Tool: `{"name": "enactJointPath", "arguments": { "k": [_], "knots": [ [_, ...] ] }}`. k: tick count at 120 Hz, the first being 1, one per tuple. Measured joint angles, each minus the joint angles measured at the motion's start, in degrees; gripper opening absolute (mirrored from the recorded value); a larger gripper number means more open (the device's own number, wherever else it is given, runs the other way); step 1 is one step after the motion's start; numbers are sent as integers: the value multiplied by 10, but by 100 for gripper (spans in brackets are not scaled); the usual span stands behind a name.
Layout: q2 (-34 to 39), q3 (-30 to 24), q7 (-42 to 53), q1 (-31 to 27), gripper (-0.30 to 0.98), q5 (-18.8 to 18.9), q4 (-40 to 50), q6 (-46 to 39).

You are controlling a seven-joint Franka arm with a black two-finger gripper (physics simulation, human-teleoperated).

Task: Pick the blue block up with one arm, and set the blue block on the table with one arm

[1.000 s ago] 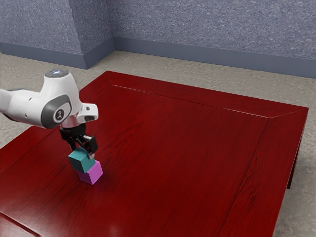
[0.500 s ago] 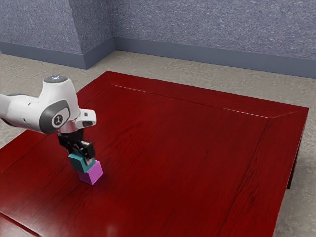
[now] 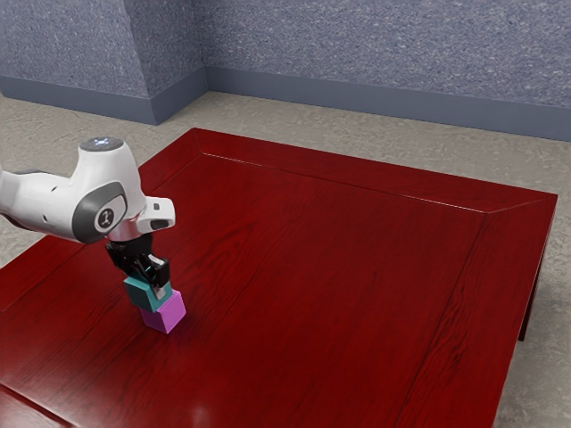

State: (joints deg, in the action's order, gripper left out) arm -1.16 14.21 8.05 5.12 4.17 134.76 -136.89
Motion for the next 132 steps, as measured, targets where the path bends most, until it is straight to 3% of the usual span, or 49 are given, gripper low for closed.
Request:
{"name": "enactJointPath", "arguments": {
  "k": [34, 68, 114, 132],
  "knots": [
    [10, -6, -11, -6, 35, 14, -57, 8],
    [-170, -9, -18, 0, 36, 5, -260, 34],
    [-222, -12, -22, 0, 36, -16, -282, 46],
    [-223, -13, -15, 1, 48, -24, -282, 47]
  ]
}}
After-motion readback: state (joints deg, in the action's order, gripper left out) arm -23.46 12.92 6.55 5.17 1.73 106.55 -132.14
